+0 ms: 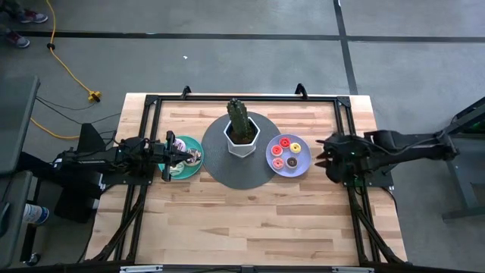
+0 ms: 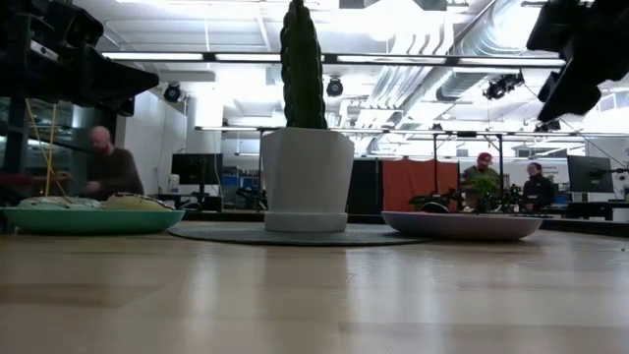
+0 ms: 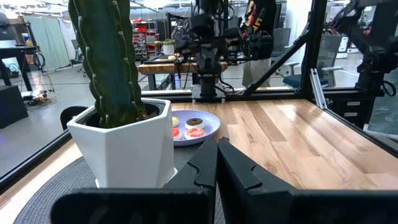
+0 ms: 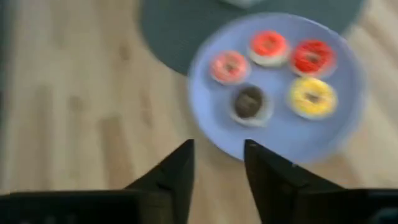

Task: Pick & Place donuts
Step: Return to Home Position

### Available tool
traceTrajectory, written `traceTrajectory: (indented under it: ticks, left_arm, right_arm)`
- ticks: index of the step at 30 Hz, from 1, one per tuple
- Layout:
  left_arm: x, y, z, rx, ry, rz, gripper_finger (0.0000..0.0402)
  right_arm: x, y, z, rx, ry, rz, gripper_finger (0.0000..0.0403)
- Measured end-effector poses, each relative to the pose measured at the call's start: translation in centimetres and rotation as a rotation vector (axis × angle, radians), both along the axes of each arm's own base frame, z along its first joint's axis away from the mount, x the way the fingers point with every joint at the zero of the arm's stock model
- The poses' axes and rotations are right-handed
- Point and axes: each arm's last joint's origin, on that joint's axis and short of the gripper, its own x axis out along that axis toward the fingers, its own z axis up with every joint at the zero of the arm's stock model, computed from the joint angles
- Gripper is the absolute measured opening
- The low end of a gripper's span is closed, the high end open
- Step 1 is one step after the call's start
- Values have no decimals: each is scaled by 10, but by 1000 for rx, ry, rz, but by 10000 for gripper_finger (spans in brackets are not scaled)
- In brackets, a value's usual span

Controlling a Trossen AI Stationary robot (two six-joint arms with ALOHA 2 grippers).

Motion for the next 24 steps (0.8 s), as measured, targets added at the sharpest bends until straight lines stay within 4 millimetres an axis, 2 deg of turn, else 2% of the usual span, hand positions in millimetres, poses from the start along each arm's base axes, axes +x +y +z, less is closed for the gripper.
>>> traceTrajectory:
  ticks: [4, 9, 15, 18, 24]
  left_arm:
    - [0, 0, 0, 0, 0, 0, 1]
    - [0, 0, 0, 0, 0, 0, 1]
    - [0, 0, 0, 0, 0, 0, 1]
    - [0, 0, 0, 0, 0, 0, 1]
    - [0, 0, 0, 0, 0, 0, 1]
  right_arm:
    - [-7, 4, -13, 96, -193, 39, 82]
    - [-14, 4, -20, 136, -388, 27, 11]
    - [-19, 4, -22, 72, -591, 37, 16]
    - [-24, 3, -22, 20, -661, 69, 4]
    - [-25, 3, -35, -35, -845, 103, 1]
